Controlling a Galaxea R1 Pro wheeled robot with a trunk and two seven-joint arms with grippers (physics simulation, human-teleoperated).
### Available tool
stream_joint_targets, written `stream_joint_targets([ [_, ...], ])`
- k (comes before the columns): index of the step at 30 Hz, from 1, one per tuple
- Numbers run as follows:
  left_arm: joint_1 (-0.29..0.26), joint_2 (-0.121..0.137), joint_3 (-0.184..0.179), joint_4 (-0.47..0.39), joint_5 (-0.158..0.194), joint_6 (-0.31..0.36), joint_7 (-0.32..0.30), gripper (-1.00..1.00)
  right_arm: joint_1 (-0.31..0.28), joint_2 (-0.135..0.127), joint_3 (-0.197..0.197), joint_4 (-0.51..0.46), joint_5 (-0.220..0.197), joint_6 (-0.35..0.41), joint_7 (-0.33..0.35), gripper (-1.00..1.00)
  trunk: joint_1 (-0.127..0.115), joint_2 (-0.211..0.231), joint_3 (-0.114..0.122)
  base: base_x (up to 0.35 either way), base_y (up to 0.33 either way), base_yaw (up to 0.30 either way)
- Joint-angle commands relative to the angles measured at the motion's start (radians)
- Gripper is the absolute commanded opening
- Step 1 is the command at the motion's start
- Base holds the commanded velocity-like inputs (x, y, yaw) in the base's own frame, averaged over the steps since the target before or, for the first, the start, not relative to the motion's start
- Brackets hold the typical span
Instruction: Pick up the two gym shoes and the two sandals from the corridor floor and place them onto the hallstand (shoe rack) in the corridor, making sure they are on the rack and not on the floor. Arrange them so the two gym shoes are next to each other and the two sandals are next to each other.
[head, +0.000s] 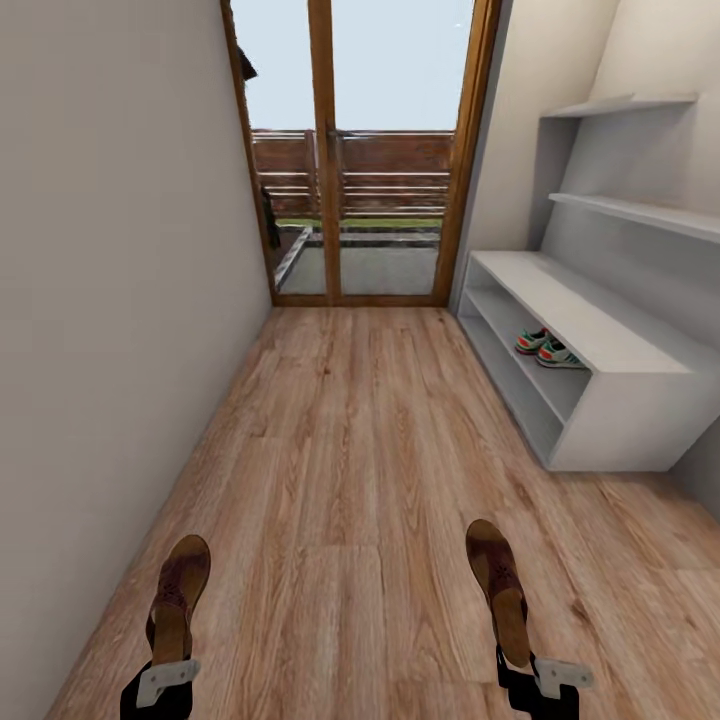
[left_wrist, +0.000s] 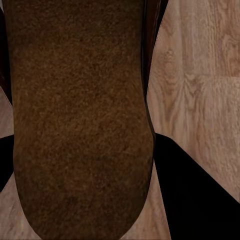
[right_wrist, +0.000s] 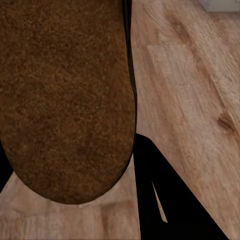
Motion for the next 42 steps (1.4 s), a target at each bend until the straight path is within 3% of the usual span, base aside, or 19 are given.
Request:
stream_joint_targets([
  [1,-0.001,0.000,0.001,0.000,0.007,-0.002,-0.007,-1.00,-0.001,0.000,-0.002,0.000,-0.005,-0.003,0.002,-1.00,0.000,0.000,-0.001,0.337,0.136,0.000],
  [42,-0.001,0.000,0.000,0.001,0.002,-0.002,-0.007,-1.00,-0.001,0.000,-0.002,0.000,-0.005,-0.003,0.002,-1.00,0.000,0.000,-0.001,0.337,0.087,0.000],
])
